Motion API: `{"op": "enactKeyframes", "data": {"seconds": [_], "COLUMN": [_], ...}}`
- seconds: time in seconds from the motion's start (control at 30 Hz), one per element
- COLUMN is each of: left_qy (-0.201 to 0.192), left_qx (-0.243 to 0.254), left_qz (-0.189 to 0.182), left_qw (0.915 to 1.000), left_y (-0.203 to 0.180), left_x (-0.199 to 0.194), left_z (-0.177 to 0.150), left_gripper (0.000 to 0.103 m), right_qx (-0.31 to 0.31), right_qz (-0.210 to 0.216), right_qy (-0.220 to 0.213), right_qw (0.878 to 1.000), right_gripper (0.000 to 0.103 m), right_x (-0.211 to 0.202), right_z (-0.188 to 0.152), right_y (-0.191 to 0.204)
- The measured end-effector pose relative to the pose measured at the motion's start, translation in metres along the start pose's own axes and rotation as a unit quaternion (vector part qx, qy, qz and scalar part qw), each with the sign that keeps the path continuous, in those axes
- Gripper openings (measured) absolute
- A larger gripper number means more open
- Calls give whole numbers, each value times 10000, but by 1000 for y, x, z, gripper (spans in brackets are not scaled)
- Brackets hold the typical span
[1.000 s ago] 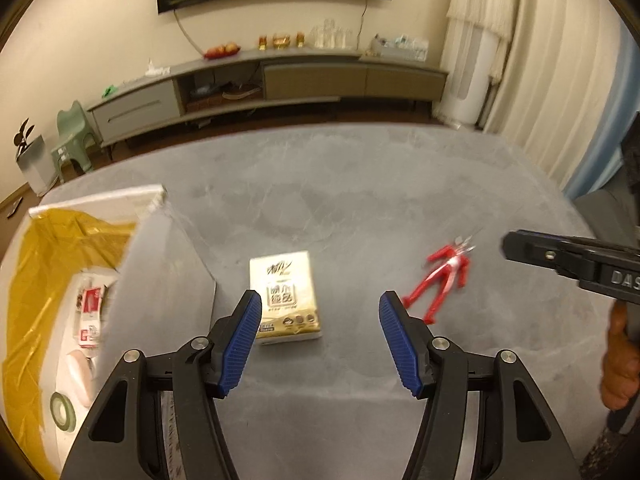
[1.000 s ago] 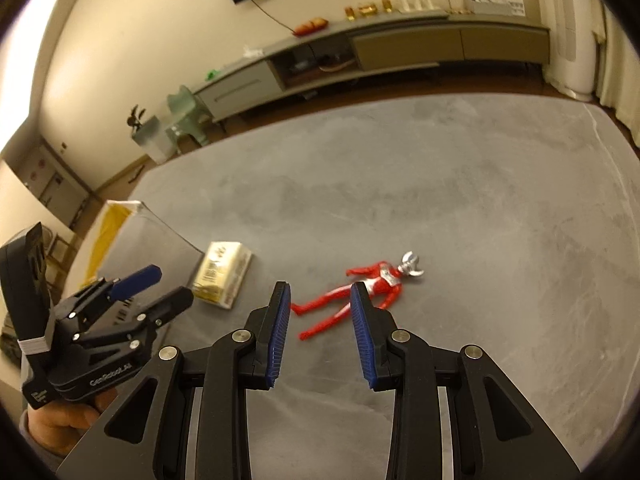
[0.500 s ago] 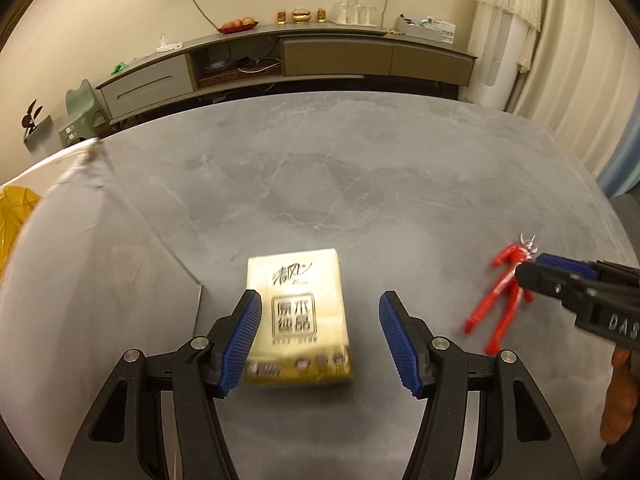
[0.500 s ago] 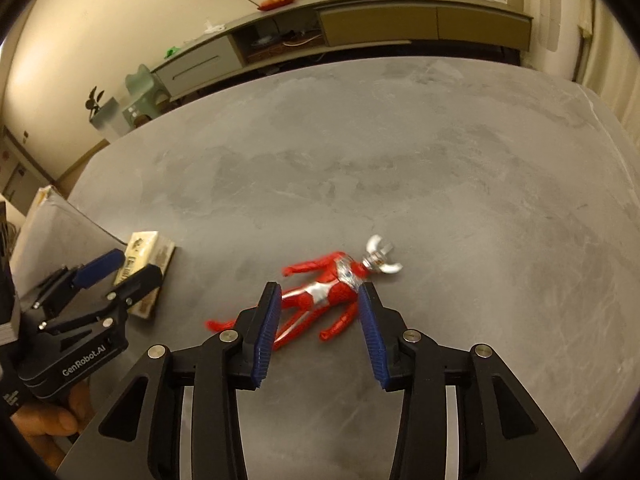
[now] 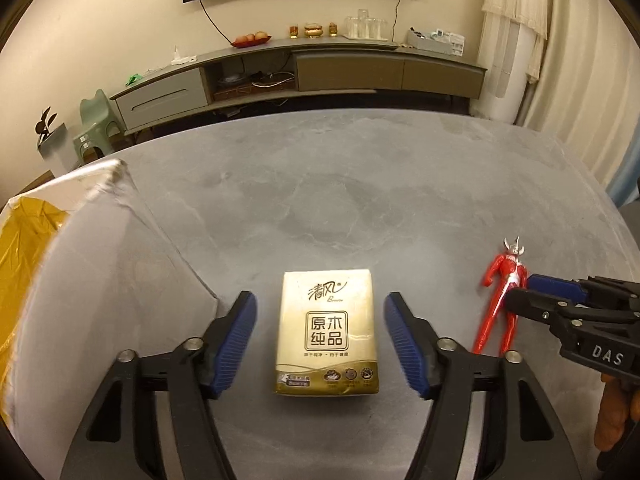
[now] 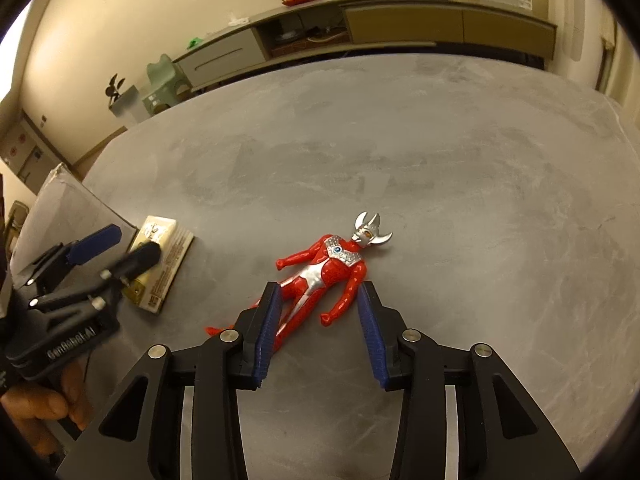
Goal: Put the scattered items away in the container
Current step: 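Close the left tool on the tissue pack while the right tool grasps the red toy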
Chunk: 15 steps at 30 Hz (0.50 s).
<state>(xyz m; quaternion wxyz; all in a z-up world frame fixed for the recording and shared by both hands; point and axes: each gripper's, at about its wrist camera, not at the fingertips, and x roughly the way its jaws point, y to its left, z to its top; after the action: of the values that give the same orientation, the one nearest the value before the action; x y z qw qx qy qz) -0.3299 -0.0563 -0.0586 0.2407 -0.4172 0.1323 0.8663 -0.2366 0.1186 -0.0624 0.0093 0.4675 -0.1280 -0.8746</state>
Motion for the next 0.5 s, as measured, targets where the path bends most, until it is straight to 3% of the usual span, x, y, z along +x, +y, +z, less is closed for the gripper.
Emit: {"op": "enactKeyframes", "data": {"seconds": [0.07,0.1,0.13,0.2,0.37,0.43,0.5], "left_qy": [162,277,375,399,305,293,283], "left_qx": [151,131,80,87,237,253,250], "left_qz": [-5,-143,-294,-385,-555,-600,-634], "left_qw": [9998,9994,9988,9984,9977,9974,9973], "left_y": [-6,-7,-7,-9,-20,-22,-24], "left_x": [9,13,16,16,8,4,0], "left_z": [-5,-7,-10,-12,-14,-15,-16], "left_gripper": [74,67,53,53,53,53,53], "right_qx": [-139,-132,-67,-15,-20,-30,-85], "right_qz": [-58,-22,68,162,304,330,326], "right_qy": [12,55,104,130,94,89,71], "right_qw": [9999,9999,9999,9998,9995,9994,9994], "right_gripper": [42,38,33,24,19,9,9], "right_x": [0,1,1,-1,-7,-8,-9], "right_z": [-2,-2,-2,-2,-2,-2,-2], "right_y": [4,5,4,3,8,11,14]}}
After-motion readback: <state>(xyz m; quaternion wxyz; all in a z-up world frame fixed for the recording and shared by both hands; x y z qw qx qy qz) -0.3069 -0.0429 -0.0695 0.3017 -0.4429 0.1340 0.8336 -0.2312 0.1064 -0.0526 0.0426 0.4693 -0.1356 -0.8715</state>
